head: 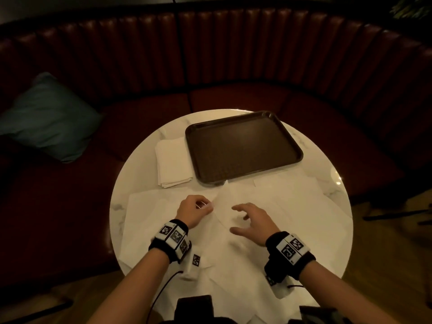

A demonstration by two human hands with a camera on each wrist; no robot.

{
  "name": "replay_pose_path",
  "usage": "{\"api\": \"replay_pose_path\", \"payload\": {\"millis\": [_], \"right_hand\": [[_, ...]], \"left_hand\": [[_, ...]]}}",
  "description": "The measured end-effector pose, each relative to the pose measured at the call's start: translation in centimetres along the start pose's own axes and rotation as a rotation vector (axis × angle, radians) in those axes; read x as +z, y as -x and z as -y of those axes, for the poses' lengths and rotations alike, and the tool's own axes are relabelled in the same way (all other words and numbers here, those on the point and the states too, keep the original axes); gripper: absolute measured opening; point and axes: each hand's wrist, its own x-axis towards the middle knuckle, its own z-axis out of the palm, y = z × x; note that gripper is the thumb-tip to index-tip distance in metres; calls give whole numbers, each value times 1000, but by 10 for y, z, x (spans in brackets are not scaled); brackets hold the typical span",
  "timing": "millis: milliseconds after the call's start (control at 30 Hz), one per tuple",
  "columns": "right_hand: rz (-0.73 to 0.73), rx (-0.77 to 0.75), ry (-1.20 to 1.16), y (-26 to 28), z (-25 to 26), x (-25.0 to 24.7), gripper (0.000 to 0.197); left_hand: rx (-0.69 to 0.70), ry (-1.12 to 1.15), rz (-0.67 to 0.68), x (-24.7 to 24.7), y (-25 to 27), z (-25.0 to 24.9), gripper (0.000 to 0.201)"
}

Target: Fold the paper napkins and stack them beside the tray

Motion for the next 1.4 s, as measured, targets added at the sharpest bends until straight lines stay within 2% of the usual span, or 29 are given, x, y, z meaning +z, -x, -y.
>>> {"api": "replay_pose_path", "payload": {"millis": [133,233,333,400,467,600,700,800,867,1033,1167,1233,1400], "right_hand": [[-26,-69,-89,-2,17,-3,75],[-93,-110,-119,-1,25,-3,72],[-224,-154,-156,1,28,-2,71],[-345,-114,-130,3,23,-5,70],[-399,-5,-198,8,16,-12,65],[-263,-64,-554,16,9,-22,57],[-133,-19,-798,14,15,-24,58],[-99,6,-857,9,23,-24,53],[-38,56,-856,4,29,-21,53],[151,198,-956,-10,49,0,70],[267,187,-1106,-16,68,9,66],[280,143,-1187,-18,74,9,63],[126,23,-1208,-25,73,-5,71]], "left_hand": [[114,229,57,-7,20,-25,20],[110,402,47,-14,35,-41,11],[83,480,-7,-23,46,-50,7],[36,558,-62,-30,51,-50,4],[-22,646,-130,-37,55,-47,5],[-95,817,-221,-49,60,-36,7],[-178,961,-246,-50,62,-25,14],[-220,1071,-274,-49,67,-19,22],[-211,1116,-255,-51,71,-18,28],[-118,1189,-152,-61,78,-28,31],[-38,1235,-140,-75,78,-34,38],[-9,1246,-190,-81,77,-32,39],[36,1136,-320,-88,79,-11,36]]}}
